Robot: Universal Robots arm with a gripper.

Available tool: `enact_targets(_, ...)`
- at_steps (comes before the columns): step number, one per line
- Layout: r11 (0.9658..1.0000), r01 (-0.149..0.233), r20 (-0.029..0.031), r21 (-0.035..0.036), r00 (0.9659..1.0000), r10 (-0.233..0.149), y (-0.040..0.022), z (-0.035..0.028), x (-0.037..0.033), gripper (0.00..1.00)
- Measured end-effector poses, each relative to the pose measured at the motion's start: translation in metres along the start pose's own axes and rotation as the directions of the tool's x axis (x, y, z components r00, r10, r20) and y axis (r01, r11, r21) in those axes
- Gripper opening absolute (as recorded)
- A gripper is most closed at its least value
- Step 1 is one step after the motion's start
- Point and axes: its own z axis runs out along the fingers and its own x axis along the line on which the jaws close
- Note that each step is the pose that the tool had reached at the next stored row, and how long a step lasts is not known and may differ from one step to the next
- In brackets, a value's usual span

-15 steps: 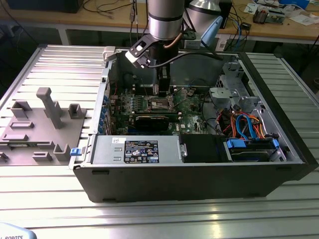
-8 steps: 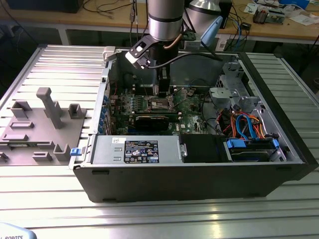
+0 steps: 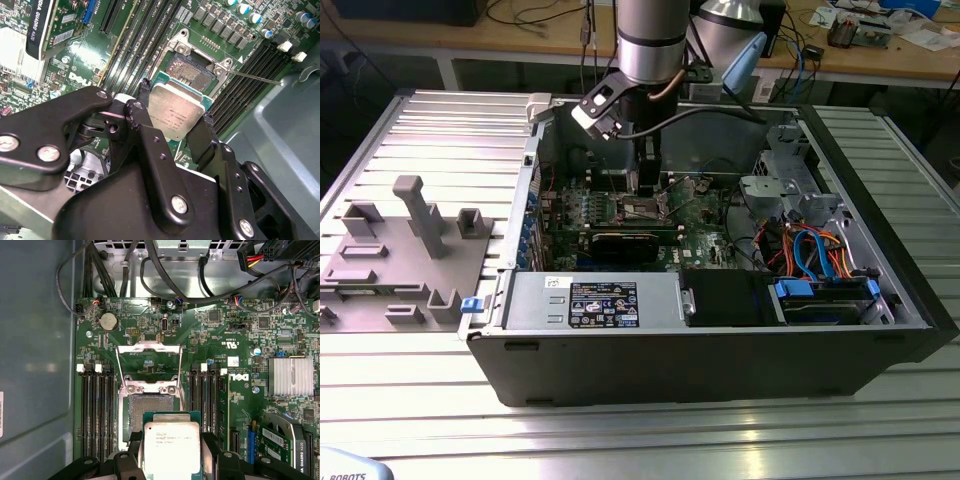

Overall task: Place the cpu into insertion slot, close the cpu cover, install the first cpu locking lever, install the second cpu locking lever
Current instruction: 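Place the cpu into insertion slot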

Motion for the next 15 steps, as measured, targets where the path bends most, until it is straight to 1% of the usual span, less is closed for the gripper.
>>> enact_targets(15, 1.0, 0.0, 0.0001, 0.0, 1.0, 0.0, -0.0001, 0.003, 0.0, 0.55)
